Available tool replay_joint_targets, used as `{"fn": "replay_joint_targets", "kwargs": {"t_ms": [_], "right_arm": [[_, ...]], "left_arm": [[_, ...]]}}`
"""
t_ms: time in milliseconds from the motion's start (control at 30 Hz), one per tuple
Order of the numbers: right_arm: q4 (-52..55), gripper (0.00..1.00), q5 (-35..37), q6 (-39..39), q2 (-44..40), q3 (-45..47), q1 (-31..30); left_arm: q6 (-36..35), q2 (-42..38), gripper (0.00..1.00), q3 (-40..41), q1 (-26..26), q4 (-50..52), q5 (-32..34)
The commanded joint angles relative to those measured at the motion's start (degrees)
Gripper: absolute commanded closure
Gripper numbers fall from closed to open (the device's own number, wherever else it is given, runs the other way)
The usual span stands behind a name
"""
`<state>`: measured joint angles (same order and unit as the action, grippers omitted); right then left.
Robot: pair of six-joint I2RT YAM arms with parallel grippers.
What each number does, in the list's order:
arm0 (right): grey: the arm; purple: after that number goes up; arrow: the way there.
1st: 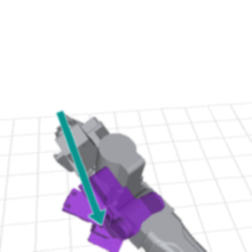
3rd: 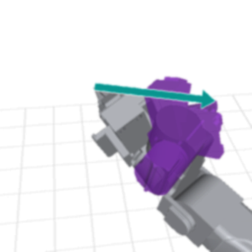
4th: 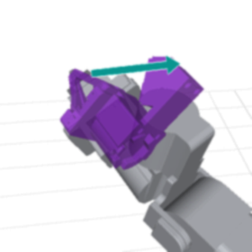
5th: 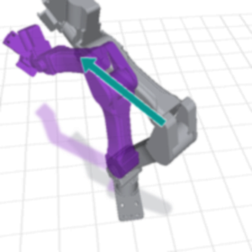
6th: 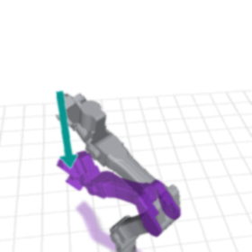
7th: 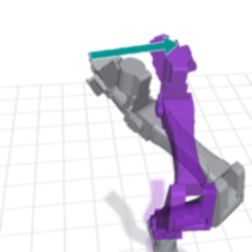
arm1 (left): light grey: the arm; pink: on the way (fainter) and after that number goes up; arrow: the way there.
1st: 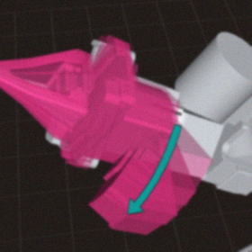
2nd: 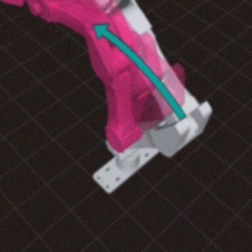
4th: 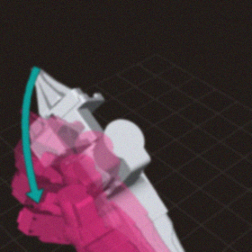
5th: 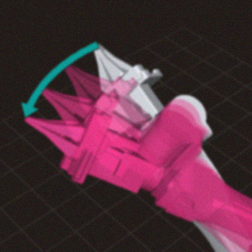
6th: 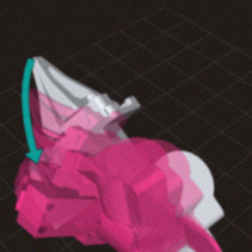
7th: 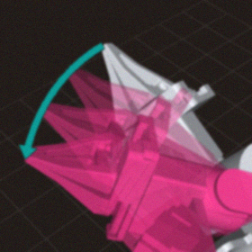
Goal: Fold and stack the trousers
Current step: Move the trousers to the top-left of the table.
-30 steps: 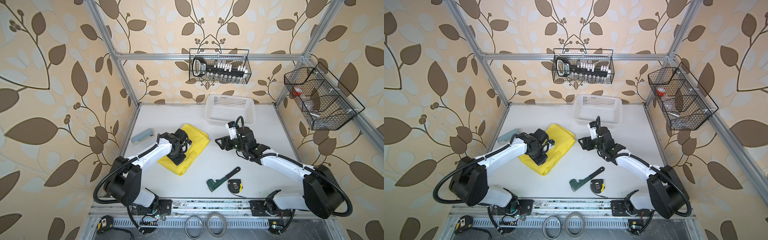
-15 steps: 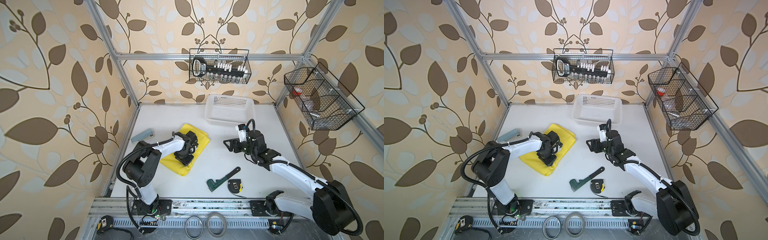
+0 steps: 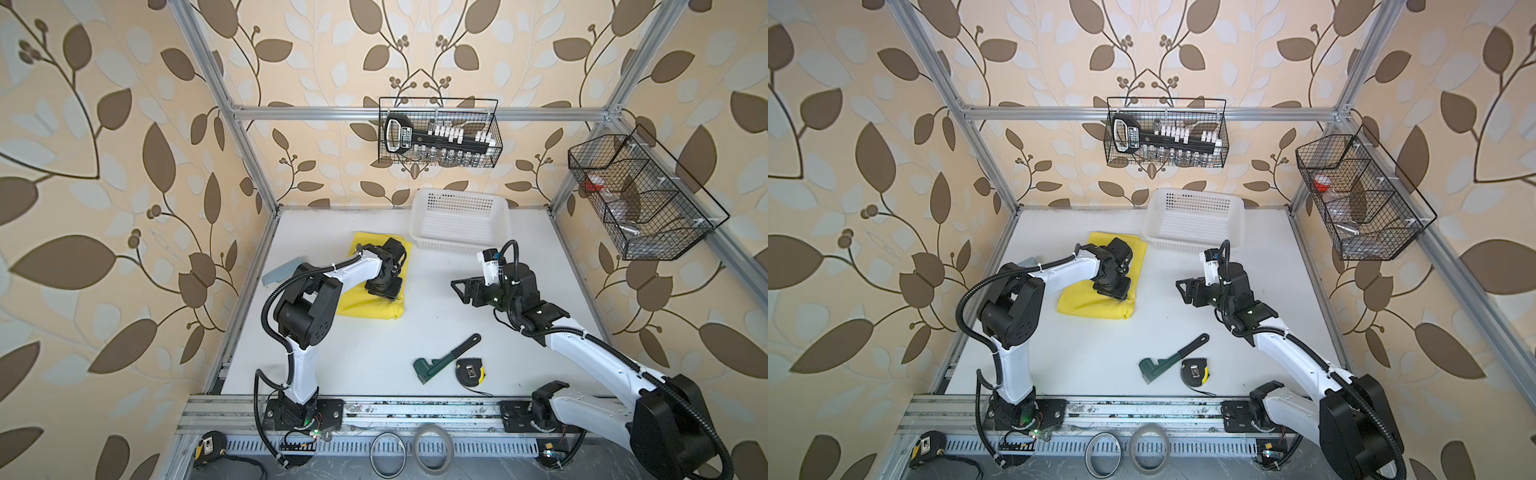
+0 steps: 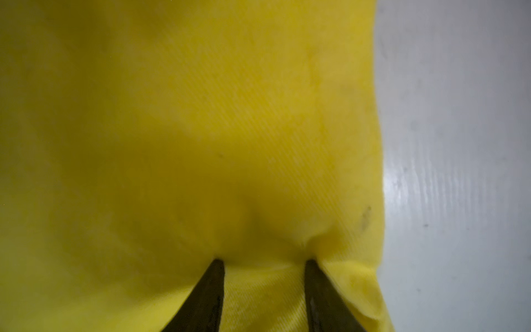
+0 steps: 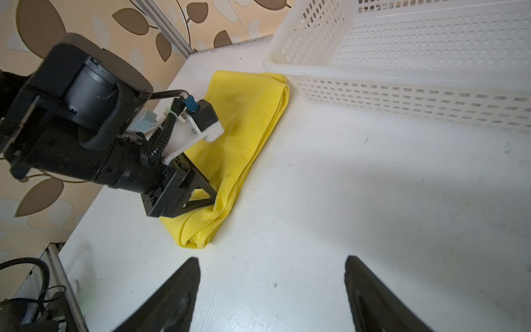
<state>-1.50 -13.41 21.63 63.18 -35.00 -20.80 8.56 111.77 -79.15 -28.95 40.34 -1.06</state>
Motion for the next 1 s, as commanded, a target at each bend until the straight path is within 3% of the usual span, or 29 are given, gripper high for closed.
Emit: {"fn": "replay_joint_targets", "kwargs": {"t_ms": [0, 200, 600, 867, 967], "right_arm": [[1.5, 0.18, -1.78, -0.34, -2.39, 1.19, 1.08], [3.91, 0.18, -2.39, -0.49, -5.31, 1.46, 2.11], [6.07, 0.17, -2.58, 0.08, -8.07, 2.44, 2.18], [6.59, 0.15, -2.27, -0.89, -7.73, 2.5, 2.42], [6.73, 0.15, -2.15, -1.31, -7.54, 2.31, 2.48]], "left_arm": [[-0.08, 1.29, 0.52, -3.58, 0.87, 1.17, 3.09], [-4.56, 7.55, 0.52, -8.6, 3.82, 0.54, 3.99], [-12.61, 22.47, 0.52, -29.33, 10.43, 3.16, 6.82], [-19.11, 29.3, 0.51, -42.89, 12.07, 6.1, 7.71], [-21.55, 30.65, 0.5, -46.95, 12.29, 7.84, 10.76]]}}
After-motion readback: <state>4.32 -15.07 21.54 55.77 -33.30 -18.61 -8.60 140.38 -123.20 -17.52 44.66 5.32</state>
